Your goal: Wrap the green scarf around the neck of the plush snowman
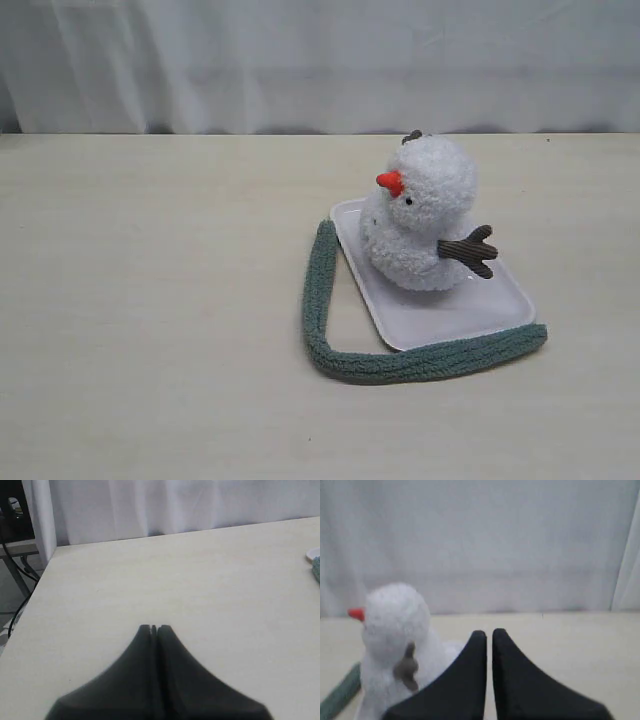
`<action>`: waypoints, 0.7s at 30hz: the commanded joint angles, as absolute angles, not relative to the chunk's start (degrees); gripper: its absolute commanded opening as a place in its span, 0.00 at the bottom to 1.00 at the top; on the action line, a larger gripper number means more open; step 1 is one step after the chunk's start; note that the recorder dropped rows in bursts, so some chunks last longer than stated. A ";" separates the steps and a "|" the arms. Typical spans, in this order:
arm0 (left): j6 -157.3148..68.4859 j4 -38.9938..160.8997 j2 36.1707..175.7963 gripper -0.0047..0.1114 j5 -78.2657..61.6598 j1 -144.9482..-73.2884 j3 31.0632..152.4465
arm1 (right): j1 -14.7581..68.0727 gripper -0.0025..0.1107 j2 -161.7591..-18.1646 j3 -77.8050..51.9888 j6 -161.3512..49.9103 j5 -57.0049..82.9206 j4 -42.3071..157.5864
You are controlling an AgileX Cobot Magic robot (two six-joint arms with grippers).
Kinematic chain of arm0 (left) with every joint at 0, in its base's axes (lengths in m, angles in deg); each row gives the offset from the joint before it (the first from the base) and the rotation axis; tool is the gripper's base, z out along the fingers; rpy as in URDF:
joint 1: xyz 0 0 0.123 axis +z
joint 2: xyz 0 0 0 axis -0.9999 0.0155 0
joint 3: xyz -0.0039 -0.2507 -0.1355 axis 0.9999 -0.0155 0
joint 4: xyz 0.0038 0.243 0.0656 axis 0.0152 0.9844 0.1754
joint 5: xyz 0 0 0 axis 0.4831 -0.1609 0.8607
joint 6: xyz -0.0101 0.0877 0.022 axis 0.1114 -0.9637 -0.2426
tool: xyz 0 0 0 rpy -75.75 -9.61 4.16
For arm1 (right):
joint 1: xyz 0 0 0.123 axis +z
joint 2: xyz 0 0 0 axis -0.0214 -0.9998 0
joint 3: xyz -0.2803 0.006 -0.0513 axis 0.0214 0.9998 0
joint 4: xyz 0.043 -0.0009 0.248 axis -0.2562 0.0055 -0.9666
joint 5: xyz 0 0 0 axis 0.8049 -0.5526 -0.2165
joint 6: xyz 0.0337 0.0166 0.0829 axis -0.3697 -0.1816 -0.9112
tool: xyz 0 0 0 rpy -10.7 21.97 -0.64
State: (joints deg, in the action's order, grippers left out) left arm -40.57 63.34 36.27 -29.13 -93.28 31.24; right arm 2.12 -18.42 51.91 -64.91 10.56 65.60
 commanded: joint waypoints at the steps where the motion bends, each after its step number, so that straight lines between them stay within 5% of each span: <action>1: -40.52 63.29 36.17 0.04 -28.60 -93.21 31.06 | 2.03 0.06 -18.16 51.99 -65.36 31.72 65.84; 4: -40.52 63.29 36.17 0.04 -28.60 -93.21 31.06 | 2.03 0.06 -18.16 51.66 -85.90 42.15 64.99; 10: -40.52 63.29 36.17 0.04 -28.60 -93.21 31.06 | 2.72 0.20 -24.05 37.48 -105.13 14.17 83.18; 16: -40.52 63.29 36.17 0.04 -28.60 -93.21 31.06 | 10.69 0.49 -36.83 24.80 -99.87 -2.92 85.34; 21: -40.52 63.29 36.17 0.04 -28.60 -93.21 31.06 | 17.99 0.51 -49.67 12.10 -89.44 -25.10 85.76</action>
